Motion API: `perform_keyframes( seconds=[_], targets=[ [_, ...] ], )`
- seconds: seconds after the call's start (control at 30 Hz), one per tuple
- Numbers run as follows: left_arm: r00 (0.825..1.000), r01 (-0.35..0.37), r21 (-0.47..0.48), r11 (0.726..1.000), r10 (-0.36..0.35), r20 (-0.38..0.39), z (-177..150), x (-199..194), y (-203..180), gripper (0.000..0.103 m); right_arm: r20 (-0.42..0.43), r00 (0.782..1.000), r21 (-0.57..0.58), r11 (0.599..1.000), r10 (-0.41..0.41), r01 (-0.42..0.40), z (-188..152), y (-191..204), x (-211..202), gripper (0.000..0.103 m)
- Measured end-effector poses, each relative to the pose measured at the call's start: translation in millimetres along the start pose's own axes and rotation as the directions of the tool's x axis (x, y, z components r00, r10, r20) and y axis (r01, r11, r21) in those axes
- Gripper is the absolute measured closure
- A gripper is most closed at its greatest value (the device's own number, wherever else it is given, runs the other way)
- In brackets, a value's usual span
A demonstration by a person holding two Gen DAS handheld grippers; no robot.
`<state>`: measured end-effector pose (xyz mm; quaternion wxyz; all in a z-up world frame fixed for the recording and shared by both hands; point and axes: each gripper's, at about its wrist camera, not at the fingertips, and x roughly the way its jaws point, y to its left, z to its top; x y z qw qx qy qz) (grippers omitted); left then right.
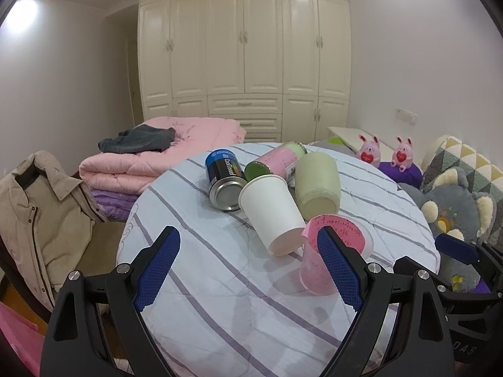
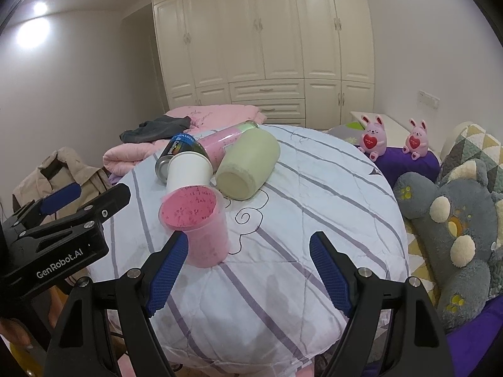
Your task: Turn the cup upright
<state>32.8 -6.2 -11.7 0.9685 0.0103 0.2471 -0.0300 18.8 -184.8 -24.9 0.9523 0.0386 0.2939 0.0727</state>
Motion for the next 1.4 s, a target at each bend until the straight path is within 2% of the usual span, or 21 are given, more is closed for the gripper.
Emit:
perform_keyframes(
  seconds=[0.8, 0.9, 1.4],
  targets=[
    [1.000, 0.006, 0.018, 1.000, -0.006, 0.002, -0.1, -4.3, -5.9, 0.012, -0.007, 1.000, -0.009, 1.000, -0.030, 0.030, 0.8, -4.5, -0.9, 0.022],
    [1.000, 0.025, 0.019, 1.000, -0.025, -0.012, 1.1, -3.8, -6.0, 0.012, -0.009, 1.000, -0.005, 1.000, -0.020, 0.020, 0.8, -5.2, -0.7, 0.022],
    [1.000, 0.019, 0.036, 0.999, -0.020, 0.017, 1.7, -7.7, -6.8, 0.011, -0.019, 1.000, -0.019, 1.000, -0.022, 0.022, -2.9, 0.2, 0.3, 0.022]
  ],
)
